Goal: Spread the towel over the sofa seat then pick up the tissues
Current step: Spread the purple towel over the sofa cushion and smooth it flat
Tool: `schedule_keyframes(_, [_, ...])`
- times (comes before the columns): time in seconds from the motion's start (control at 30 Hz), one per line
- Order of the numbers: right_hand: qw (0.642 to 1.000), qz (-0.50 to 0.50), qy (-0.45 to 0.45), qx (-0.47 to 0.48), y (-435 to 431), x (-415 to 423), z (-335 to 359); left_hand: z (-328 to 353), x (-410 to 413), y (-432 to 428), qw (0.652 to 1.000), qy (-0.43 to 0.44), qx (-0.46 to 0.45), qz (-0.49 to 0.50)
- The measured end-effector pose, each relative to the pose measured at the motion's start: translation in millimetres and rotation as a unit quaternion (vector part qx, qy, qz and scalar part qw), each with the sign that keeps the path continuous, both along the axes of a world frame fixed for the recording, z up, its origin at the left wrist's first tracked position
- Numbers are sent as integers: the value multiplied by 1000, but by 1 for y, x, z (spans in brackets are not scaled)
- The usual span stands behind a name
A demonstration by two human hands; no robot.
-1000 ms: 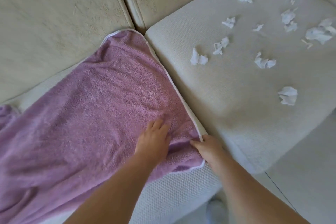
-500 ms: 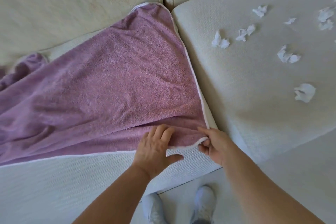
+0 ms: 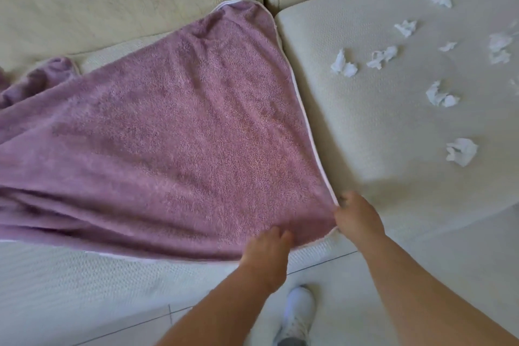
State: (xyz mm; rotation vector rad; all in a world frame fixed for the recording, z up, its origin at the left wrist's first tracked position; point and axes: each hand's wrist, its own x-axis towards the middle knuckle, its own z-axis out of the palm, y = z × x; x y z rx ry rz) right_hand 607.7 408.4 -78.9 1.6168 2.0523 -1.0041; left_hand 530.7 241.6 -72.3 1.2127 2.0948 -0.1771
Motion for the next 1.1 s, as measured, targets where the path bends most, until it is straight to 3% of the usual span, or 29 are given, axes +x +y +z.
schedule_keyframes(0.13, [999, 38, 4, -19, -10, -1, -7, -10, 11, -5, 1000, -7, 18, 10])
schedule_keyframes(0.27, [975, 175, 92, 104, -30, -2, -9, -9, -5, -20, 989, 40, 114, 82])
schedule_keyframes(0.37, [964, 238, 86, 77, -37, -6, -10, -7, -17, -36, 989, 59, 112, 71])
schedule_keyframes(0.47, [947, 259, 150, 119, -47, -23, 1, -9, -25, -48, 986, 59, 147, 57])
schedule_keyframes(0.6, [907, 362, 208, 62, -88, -53, 21, -9, -52, -74, 964, 96, 199, 150])
schedule_keyframes(0.77, [892, 399, 210, 45, -149, -76, 23, 0, -97, -135, 950, 155, 190, 196])
schedule_keyframes(0.93, [881, 421, 211, 51, -230, -105, 11, 4, -130, -221, 954, 158, 206, 151])
schedule_keyframes(1.1, [858, 464, 176, 136, -308, -155, -4, -3, -179, -286, 971, 191, 112, 89])
